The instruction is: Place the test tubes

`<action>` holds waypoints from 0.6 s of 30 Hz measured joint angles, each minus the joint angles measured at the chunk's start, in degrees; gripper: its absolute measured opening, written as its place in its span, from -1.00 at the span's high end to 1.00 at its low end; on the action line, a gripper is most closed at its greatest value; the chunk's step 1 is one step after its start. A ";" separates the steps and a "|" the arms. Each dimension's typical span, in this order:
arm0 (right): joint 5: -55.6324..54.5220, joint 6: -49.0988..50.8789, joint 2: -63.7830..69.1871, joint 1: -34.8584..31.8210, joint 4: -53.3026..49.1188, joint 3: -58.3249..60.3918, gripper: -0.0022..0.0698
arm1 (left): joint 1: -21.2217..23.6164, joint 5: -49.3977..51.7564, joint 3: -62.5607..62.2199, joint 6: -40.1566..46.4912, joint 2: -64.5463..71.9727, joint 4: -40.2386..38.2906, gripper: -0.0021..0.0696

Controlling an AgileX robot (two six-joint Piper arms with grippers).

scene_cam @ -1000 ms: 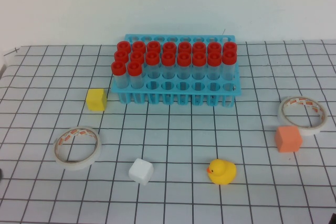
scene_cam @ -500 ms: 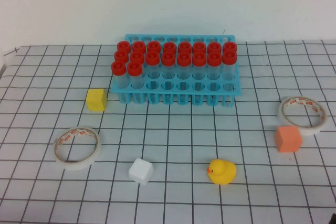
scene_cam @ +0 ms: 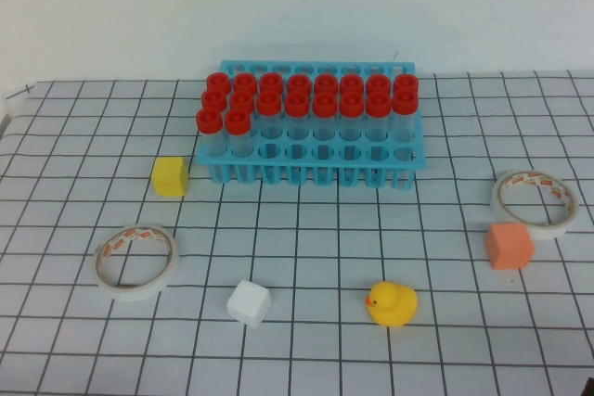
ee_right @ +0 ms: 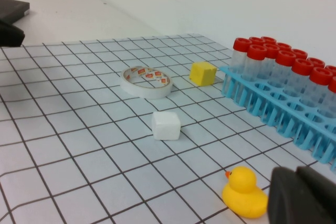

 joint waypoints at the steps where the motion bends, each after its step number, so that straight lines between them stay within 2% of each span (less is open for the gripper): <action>1: 0.00 0.00 0.00 0.00 0.00 0.00 0.94 | 0.00 0.00 0.00 -0.70 0.00 0.11 0.95; 10: 0.00 0.00 0.00 0.00 0.00 0.00 0.94 | 0.00 -0.11 -0.09 -16.78 -0.14 7.73 0.95; 18: 0.00 0.00 0.00 0.00 0.00 0.00 0.94 | 0.00 -0.11 -0.09 -22.78 -0.14 9.70 0.95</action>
